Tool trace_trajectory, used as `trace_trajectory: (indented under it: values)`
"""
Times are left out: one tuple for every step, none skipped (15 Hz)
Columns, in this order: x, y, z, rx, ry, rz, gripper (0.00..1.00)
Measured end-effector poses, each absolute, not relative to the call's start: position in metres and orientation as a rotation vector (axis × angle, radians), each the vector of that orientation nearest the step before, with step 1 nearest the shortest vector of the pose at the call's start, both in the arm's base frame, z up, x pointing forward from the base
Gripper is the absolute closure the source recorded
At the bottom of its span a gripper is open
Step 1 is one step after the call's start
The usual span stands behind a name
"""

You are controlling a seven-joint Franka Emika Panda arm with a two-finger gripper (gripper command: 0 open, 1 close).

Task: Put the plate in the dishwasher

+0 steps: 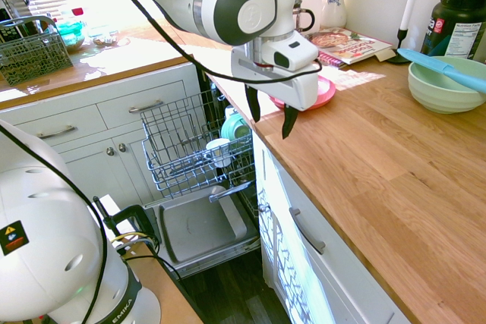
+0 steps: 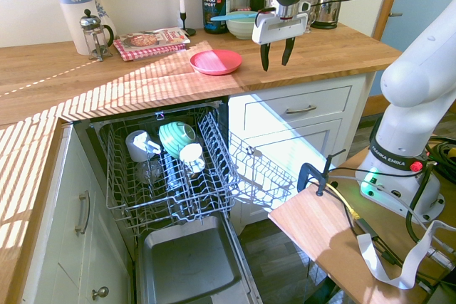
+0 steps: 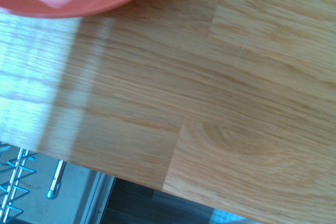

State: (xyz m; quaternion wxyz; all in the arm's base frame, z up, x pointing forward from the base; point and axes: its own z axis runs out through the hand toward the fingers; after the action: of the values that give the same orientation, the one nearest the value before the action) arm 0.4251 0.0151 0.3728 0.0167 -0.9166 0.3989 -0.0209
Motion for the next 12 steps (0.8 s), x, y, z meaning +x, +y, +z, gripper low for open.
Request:
trace_trajectory:
  values:
    - [0.425, 0.015, 0.372, -2.850, 1.240, -0.063, 0.00]
    - [0.425, 0.014, 0.373, -2.843, 1.246, -0.065, 0.00]
    - [0.427, 0.011, 0.376, -2.827, 1.258, -0.078, 0.00]
    - [0.431, 0.005, 0.381, -2.804, 1.273, -0.102, 0.00]
    - [0.436, -0.001, 0.388, -2.779, 1.288, -0.130, 0.00]
    - [0.441, -0.006, 0.395, -2.755, 1.293, -0.156, 0.00]
    - [0.448, -0.011, 0.401, -2.730, 1.290, -0.180, 0.00]
    - [0.457, -0.015, 0.405, -2.706, 1.277, -0.202, 0.00]
    - [0.468, -0.018, 0.405, -2.683, 1.263, -0.214, 0.00]
    - [0.479, -0.019, 0.402, -2.663, 1.250, -0.218, 0.00]
    - [0.493, -0.019, 0.396, -2.643, 1.236, -0.213, 0.00]
    - [0.505, -0.017, 0.389, -2.634, 1.217, -0.202, 0.00]
